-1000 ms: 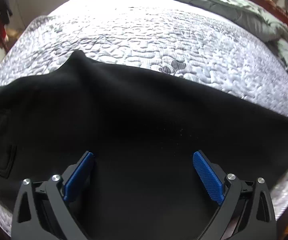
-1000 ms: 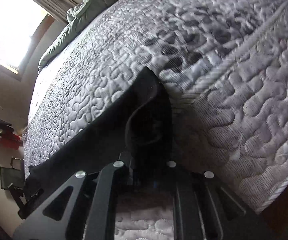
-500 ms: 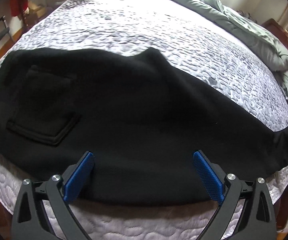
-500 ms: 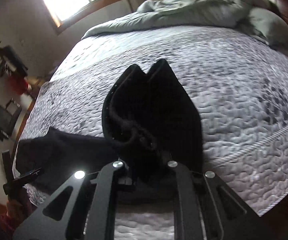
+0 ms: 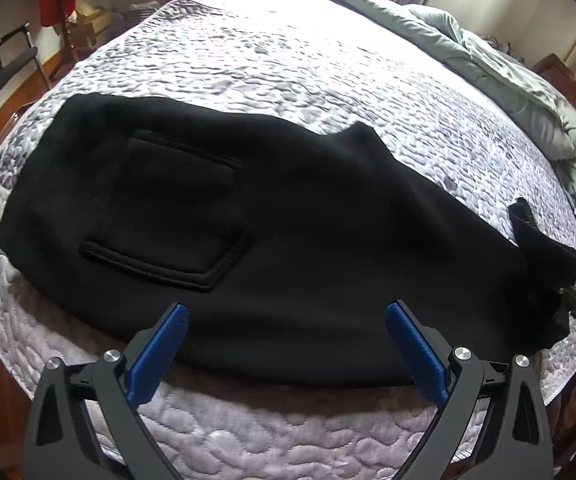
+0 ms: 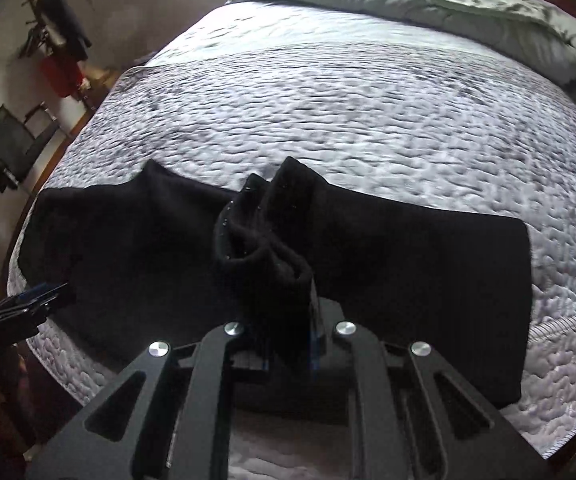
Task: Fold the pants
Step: 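Lower the cuff onto the folded pants and open the right tool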
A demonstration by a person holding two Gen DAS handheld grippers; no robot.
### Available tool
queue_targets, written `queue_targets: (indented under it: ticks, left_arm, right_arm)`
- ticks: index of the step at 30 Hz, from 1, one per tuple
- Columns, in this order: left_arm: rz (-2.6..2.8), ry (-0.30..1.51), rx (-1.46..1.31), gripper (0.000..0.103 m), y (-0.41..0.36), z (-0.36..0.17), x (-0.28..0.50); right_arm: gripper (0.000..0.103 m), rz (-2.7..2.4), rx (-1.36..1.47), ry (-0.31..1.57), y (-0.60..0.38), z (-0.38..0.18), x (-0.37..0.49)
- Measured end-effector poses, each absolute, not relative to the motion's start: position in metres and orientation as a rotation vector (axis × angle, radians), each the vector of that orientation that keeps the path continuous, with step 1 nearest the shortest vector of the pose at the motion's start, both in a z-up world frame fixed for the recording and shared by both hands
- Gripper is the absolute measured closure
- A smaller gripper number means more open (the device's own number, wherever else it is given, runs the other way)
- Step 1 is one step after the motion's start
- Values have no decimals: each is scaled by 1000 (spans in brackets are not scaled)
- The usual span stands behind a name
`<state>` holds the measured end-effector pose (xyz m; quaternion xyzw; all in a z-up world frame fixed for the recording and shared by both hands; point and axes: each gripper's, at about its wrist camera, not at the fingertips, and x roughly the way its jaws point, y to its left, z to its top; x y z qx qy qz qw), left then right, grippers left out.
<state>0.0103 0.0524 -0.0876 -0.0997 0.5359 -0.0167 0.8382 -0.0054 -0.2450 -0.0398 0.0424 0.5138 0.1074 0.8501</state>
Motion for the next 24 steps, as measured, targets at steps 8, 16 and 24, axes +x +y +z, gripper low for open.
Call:
queue_targets:
  ticks: [8,16,24]
  left_arm:
    - [-21,1139,-260,4,72,-89,2]
    - [-59,1173,-291,4,69,-95,5]
    - [-210,1231,-348,4,26,-100,9]
  right_arm:
    - [91,304,-18,1140,-176,-61,-1]
    - [38,469,102,1223,-173,-86,-11]
    - [35,513,349,1149,-240,-55,-32]
